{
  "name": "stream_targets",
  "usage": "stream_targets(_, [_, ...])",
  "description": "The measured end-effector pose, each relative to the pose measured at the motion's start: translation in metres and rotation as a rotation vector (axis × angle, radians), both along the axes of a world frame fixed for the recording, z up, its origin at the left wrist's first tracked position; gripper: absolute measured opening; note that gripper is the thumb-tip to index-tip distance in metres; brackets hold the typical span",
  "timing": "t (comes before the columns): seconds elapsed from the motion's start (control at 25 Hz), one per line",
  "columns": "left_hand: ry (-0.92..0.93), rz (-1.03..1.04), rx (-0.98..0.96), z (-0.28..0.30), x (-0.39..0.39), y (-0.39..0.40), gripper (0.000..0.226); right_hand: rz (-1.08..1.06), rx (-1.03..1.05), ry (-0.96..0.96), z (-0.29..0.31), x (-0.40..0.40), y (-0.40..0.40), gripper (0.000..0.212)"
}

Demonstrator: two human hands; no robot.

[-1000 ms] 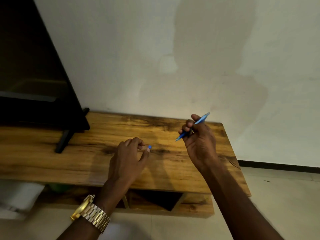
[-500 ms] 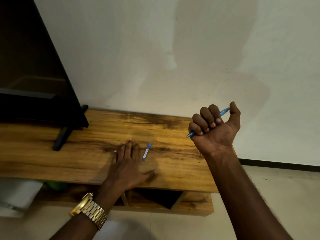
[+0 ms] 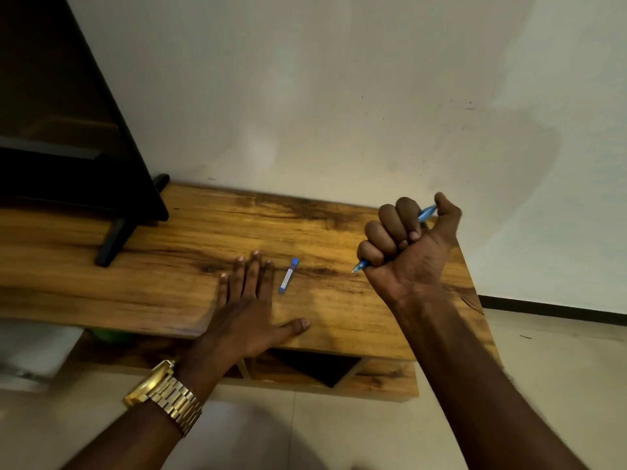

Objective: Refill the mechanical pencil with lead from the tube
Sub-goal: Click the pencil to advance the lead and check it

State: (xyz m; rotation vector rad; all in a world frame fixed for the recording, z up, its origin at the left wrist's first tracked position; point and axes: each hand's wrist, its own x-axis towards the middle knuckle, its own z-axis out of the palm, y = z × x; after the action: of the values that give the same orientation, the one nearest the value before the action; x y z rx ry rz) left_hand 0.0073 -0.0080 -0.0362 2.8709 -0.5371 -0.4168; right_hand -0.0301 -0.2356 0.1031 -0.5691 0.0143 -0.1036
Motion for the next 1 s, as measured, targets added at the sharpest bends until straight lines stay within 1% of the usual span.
stream_targets(0.16, [0.042, 0.000, 0.002, -0.004, -0.004, -0.002, 0.141, 0.085, -0.047, -0.003, -0.013, 0.000, 0.006, 0.076])
stream_targets(0.24, [0.058, 0.002, 0.000, -0.006, -0.004, -0.004, 0.141, 0.082, -0.070, 0.013, -0.020, -0.001, 0.002, 0.074])
stream_targets(0.36, [0.054, -0.004, 0.000, -0.008, -0.005, -0.007, 0.141, 0.067, -0.071, 0.034, -0.026, -0.002, 0.000, 0.064])
stream_targets(0.56, [0.057, -0.015, -0.002, -0.007, -0.004, -0.009, 0.141, 0.065, -0.031, 0.015, -0.020, -0.003, 0.000, 0.075])
stream_targets(0.72, [0.059, -0.016, 0.002, -0.005, -0.003, -0.008, 0.140, 0.026, -0.145, 0.030, -0.016, -0.004, 0.005, 0.065])
stream_targets(0.88, [0.082, -0.005, 0.020, -0.003, -0.005, -0.003, 0.140, 0.051, -0.213, 0.047, -0.012, -0.007, 0.017, 0.072])
stream_targets(1.0, [0.093, -0.006, 0.021, -0.001, -0.004, -0.003, 0.141, 0.043, -0.252, 0.025, -0.010, -0.008, 0.017, 0.063])
